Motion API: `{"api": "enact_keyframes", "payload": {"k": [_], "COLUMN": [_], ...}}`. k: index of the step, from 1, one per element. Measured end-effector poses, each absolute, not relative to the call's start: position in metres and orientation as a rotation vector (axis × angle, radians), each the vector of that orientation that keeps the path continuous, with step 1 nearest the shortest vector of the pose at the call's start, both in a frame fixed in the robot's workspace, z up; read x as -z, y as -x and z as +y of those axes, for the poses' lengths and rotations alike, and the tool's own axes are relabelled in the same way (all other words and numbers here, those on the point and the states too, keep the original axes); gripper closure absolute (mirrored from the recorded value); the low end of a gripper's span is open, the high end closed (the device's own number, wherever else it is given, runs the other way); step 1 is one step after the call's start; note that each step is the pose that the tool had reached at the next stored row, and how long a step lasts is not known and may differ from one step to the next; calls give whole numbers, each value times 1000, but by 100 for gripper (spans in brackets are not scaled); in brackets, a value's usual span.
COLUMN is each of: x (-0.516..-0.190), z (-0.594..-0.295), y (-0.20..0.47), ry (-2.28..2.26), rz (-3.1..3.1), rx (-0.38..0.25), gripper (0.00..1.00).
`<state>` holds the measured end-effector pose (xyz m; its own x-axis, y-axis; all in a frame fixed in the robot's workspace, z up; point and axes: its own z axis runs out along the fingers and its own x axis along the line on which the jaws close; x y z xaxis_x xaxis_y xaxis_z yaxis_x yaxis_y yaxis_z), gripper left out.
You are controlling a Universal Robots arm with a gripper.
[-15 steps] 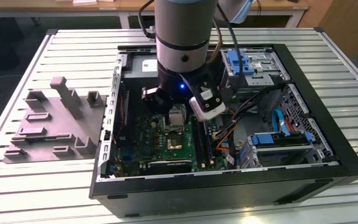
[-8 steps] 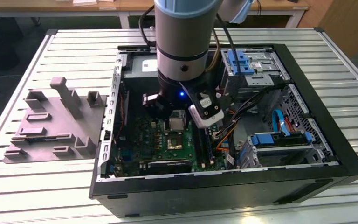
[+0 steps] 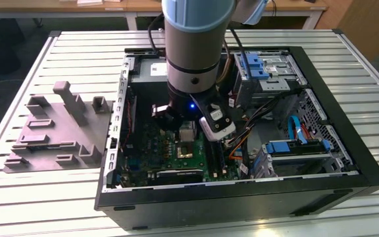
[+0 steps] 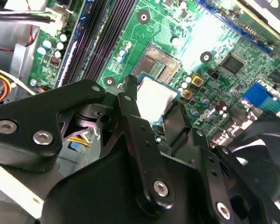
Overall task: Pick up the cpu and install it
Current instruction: 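Place the cpu into insertion slot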
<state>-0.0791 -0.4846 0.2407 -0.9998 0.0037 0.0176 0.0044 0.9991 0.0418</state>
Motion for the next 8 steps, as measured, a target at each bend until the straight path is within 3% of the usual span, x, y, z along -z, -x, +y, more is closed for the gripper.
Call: {"api": "enact_keyframes", "payload": {"k": [8], "x": [-226], "z": [-494], "y": [80], "ry": [-4], "rz": [-3121], "rx": [65], "gripper": [53]}}
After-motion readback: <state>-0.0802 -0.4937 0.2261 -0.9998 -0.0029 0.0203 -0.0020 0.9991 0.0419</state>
